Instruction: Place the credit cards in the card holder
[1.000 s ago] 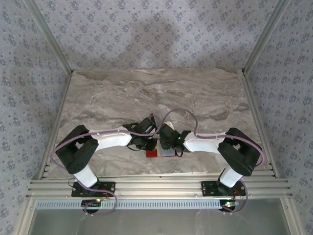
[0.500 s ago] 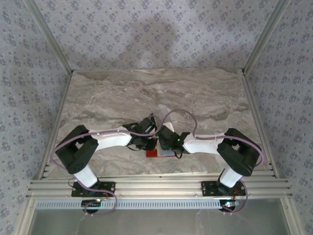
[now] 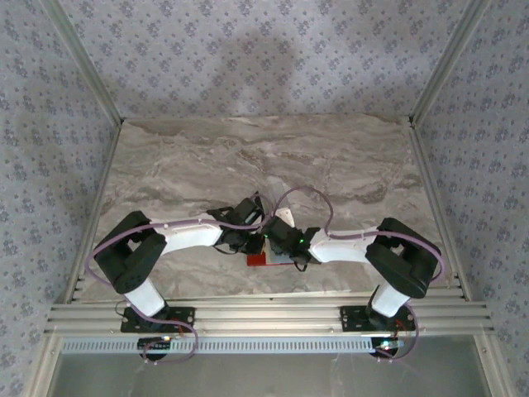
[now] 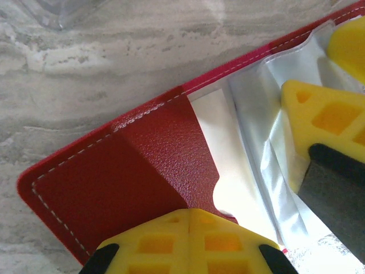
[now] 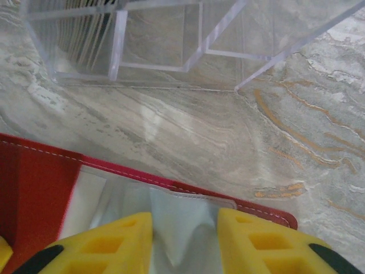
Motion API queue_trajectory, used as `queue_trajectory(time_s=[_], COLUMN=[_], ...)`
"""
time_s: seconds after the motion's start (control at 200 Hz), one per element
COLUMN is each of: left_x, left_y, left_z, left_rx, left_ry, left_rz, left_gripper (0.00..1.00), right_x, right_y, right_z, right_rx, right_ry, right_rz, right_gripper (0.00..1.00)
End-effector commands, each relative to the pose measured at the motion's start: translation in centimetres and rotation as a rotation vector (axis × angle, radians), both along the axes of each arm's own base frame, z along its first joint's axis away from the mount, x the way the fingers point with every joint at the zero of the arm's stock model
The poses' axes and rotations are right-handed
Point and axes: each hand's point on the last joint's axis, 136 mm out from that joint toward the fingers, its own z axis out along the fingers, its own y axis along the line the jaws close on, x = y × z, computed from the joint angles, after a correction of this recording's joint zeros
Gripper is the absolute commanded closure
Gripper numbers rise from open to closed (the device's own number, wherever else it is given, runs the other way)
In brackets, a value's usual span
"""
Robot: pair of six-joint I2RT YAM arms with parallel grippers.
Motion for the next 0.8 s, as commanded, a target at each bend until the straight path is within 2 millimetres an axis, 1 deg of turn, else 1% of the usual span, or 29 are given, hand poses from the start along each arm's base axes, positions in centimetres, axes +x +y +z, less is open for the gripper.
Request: queue_trajectory(time_s=[0.0, 0.17, 0.325, 0.455, 0.49, 0.624, 0.739, 0.794], left_x=[-2.2, -2.2, -2.3, -2.3, -2.3, -2.4, -2.4, -2.5], left_y=[2.5, 2.4, 2.4, 2.4, 2.4, 2.2, 2.2, 2.2], left_z=[-3.4, -3.4, -3.6, -3.8, -3.9, -4.1, -4.2, -4.2], left_rx=[0.108, 0.104, 0.107, 0.107, 0.105, 0.097, 0.098, 0.097], left_ry=[0.09, 0.092, 0.098, 0.104, 0.107, 0.119, 0.12, 0.121], left_rz=[-0.003, -0.004, 0.001, 0.006, 0.009, 0.011, 0.014, 0.015], left_gripper=[1.0, 1.0, 1.0, 1.0, 1.0, 1.0, 1.0, 1.0], right_x=[-3.0, -2.9, -2.6, -2.5, -2.5, -2.7, -3.2, -3.5], right_y=[-1.8, -1.0, -0.4, 0.5, 0.9, 1.8, 2.1, 2.1], right_z=[-3.2, -2.1, -0.7, 0.8, 1.2, 2.2, 2.1, 2.0], right_rx=[-0.057, -0.009, 0.033, 0.101, 0.125, 0.221, 0.31, 0.334], right_ry=[0.136, 0.125, 0.106, 0.098, 0.099, 0.122, 0.166, 0.178], right_rz=[0.025, 0.041, 0.052, 0.072, 0.081, 0.105, 0.118, 0.123], right_gripper=[0.67, 0.75, 0.88, 0.9, 0.89, 0.75, 0.66, 0.65])
